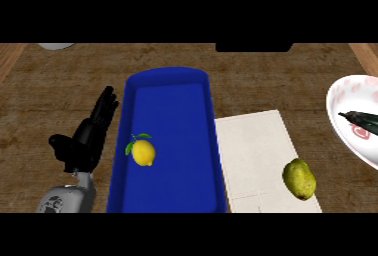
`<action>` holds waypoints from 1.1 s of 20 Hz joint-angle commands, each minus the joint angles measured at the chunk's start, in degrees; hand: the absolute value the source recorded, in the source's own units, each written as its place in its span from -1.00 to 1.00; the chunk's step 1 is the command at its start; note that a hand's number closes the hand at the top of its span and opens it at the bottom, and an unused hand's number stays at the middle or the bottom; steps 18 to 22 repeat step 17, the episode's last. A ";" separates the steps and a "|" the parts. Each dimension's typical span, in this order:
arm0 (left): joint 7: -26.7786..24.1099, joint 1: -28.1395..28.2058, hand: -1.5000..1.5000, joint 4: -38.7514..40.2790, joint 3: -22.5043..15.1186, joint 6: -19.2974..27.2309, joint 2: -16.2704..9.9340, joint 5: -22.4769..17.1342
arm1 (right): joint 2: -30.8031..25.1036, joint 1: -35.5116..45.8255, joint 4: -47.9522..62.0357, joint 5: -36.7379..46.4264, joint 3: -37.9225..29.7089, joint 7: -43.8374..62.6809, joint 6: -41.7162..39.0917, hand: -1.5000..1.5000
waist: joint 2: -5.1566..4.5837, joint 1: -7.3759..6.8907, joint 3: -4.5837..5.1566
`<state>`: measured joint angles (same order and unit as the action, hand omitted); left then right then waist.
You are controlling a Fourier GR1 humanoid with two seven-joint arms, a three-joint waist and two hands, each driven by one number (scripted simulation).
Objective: Pick the eggplant from the placemat and place it in the bowl
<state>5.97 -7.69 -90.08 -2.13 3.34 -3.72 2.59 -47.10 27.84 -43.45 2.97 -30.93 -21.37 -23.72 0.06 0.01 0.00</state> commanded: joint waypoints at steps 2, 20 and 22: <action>2.06 0.35 0.00 -2.96 0.74 -0.97 -0.98 -1.06 | -4.03 -2.78 6.79 -5.66 -4.85 -2.13 -8.63 -1.00 | -0.08 -0.18 -0.07; -1.90 2.20 0.00 0.62 0.46 -0.17 0.62 0.57 | -7.98 -10.95 9.73 -8.16 -3.71 -11.78 -20.87 -1.00 | -0.07 0.00 -0.03; -1.90 2.20 0.00 0.62 0.46 -0.17 0.62 0.57 | -7.98 -10.95 9.73 -8.16 -3.71 -11.78 -20.87 -1.00 | -0.07 0.00 -0.03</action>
